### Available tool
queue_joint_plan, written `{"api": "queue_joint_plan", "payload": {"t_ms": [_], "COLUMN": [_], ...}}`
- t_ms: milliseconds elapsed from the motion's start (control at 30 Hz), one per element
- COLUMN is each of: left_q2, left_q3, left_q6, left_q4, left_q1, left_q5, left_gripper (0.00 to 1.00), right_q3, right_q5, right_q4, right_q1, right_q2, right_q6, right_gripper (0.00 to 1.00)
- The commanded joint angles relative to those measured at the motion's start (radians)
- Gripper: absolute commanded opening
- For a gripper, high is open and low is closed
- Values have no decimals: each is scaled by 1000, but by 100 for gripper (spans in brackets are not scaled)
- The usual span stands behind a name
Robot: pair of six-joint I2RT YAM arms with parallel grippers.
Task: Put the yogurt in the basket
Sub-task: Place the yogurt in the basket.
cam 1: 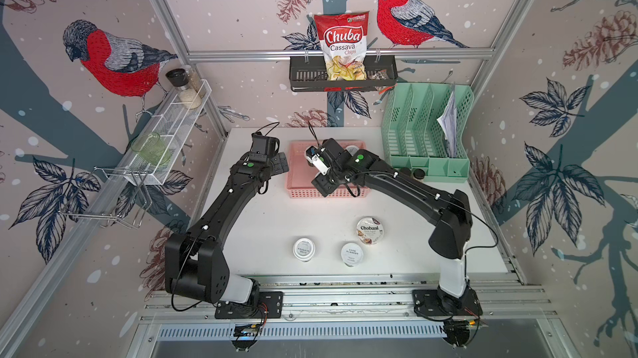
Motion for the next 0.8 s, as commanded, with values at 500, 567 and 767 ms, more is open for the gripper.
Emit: {"api": "queue_joint_plan", "payload": {"t_ms": [500,567,767], "left_q2": [18,23,28], "left_q3": [-13,-13,-8], "left_q6": [-3,-5,-4], "left_q4": [36,38,38], "left_q1": [4,4,4], "left_q5": [24,30,40], "left_gripper": [95,95,95], "right_q3": [202,203,202], "right_q5": [-31,-31,-12], "right_q4": [34,49,81], "right_q1": [-162,-170,-176], "right_q2": [227,222,187], "right_q6": [-6,4,30], "right_gripper": [81,81,81]}}
